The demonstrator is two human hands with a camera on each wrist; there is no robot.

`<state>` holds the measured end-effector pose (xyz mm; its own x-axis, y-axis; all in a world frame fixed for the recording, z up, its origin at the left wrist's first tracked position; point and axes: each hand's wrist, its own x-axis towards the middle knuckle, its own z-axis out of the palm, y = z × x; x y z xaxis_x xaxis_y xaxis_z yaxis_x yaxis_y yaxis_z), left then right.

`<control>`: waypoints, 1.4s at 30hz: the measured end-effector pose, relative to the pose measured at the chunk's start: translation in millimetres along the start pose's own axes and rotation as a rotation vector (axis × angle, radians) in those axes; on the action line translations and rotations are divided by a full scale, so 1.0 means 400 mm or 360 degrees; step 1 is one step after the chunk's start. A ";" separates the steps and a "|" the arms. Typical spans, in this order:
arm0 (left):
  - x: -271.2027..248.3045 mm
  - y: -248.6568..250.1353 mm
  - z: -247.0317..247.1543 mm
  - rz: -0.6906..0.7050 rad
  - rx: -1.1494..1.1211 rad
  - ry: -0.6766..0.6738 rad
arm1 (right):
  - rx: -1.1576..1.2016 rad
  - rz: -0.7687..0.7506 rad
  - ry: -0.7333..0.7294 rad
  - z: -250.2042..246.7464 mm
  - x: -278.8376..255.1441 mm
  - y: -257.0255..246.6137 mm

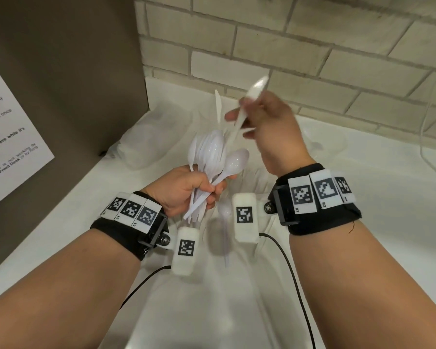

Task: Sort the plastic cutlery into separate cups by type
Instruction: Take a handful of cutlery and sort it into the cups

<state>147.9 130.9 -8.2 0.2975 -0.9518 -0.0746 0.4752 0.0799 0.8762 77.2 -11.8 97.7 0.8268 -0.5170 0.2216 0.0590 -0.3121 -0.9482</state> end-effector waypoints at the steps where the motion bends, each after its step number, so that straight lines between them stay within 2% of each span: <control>1: -0.002 -0.001 -0.001 -0.0007 0.0022 0.0023 | 0.0261 -0.0006 0.0131 -0.008 0.004 -0.015; 3: -0.006 -0.003 -0.002 -0.0008 0.0056 0.0048 | 0.0709 -0.0072 0.0302 -0.028 0.009 -0.051; 4: -0.007 -0.003 -0.002 -0.0002 0.0065 0.0045 | 0.0771 -0.0107 0.0316 -0.038 0.010 -0.063; 6: -0.008 -0.002 -0.001 0.0007 0.0058 0.0079 | 0.0557 -0.0096 0.0257 -0.046 0.010 -0.069; 10: -0.005 -0.001 0.005 0.0010 0.0068 0.0128 | -0.0242 0.0131 -0.0123 -0.025 -0.011 -0.030; 14: -0.007 -0.003 0.010 -0.0022 0.0088 0.0153 | -0.0321 0.0236 -0.0148 -0.014 -0.022 -0.014; 17: -0.010 -0.007 0.012 -0.0020 0.0107 0.0183 | -0.0452 0.0153 -0.0170 -0.013 -0.014 -0.021; 22: -0.010 -0.010 0.011 -0.0020 0.0116 0.0214 | -0.0921 -0.0041 -0.0307 -0.005 -0.008 -0.027; 24: -0.012 -0.007 0.012 -0.0009 0.0120 0.0224 | -0.0989 -0.0109 -0.0193 -0.013 -0.001 -0.028; 27: -0.015 -0.003 0.013 -0.0004 0.0105 0.0194 | -0.0694 -0.0084 0.0005 -0.032 0.014 -0.028; 29: -0.015 -0.002 0.015 -0.0003 0.0089 0.0170 | -0.0522 -0.0007 -0.0051 -0.030 0.008 -0.024; 33: -0.011 -0.006 0.019 -0.0001 0.0034 0.0102 | -0.0460 0.0068 -0.0136 -0.009 -0.012 0.005; 35: -0.012 -0.008 0.017 -0.0017 -0.0046 0.0046 | -0.0212 0.0082 0.0031 -0.006 -0.007 0.006; 38: -0.017 -0.010 0.011 -0.0063 -0.0179 0.0014 | 0.0369 0.0119 0.0426 -0.029 0.011 -0.019; 40: -0.019 -0.011 0.006 -0.0085 -0.0233 0.0021 | 0.0437 0.0046 0.0595 -0.053 0.030 -0.031; 42: -0.020 -0.009 0.001 -0.0085 -0.0280 0.0037 | 0.0344 -0.0007 0.0637 -0.067 0.055 -0.035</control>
<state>143.3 138.2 -10.6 0.2860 -0.9491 -0.1316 0.6277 0.0818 0.7742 79.6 -40.5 121.9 0.5474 -0.7968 0.2559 0.2126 -0.1633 -0.9634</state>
